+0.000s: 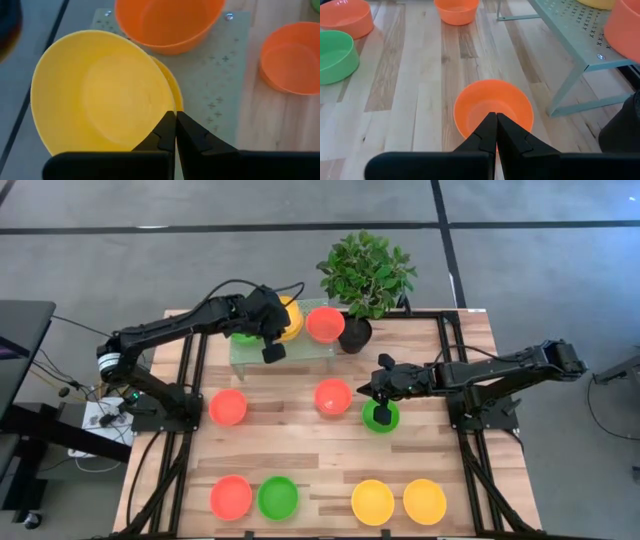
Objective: Pick & Place Mini bowls
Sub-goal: Stack the yellow bowl on top of the yellow bowl on the shelf
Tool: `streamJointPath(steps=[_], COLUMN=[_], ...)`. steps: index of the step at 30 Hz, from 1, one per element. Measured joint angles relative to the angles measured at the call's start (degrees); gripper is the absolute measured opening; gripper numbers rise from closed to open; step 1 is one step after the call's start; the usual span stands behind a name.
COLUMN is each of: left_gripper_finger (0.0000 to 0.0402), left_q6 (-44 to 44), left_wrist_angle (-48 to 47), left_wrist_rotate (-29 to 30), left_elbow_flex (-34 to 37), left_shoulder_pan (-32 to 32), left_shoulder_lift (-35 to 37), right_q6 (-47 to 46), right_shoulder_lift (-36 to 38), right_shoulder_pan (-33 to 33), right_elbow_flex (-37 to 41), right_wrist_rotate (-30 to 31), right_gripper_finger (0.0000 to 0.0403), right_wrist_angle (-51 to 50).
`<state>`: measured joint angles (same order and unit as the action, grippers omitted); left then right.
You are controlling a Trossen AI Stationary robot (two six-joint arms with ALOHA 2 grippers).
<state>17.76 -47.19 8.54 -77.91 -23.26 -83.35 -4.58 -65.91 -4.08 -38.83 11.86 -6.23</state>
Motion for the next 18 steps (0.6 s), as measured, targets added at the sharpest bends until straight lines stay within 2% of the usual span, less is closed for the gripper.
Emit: streamJointPath(steps=[5,18], left_gripper_finger=[0.0010,0.0073], left_q6=[0.00,-0.12], left_wrist_angle=[0.28,1.22], left_wrist_rotate=[0.18,1.93], left_elbow_flex=[-0.02,-0.02], left_shoulder_pan=[0.04,0.01], left_shoulder_lift=[0.04,0.04], right_q6=[0.03,0.15], right_shoulder_lift=[-0.01,0.00], right_shoulder_pan=[0.00,0.00], right_elbow_flex=[0.01,0.02], right_wrist_rotate=[0.00,0.00], right_gripper_finger=[0.0003,0.0003], right_wrist_angle=[-0.01,-0.03])
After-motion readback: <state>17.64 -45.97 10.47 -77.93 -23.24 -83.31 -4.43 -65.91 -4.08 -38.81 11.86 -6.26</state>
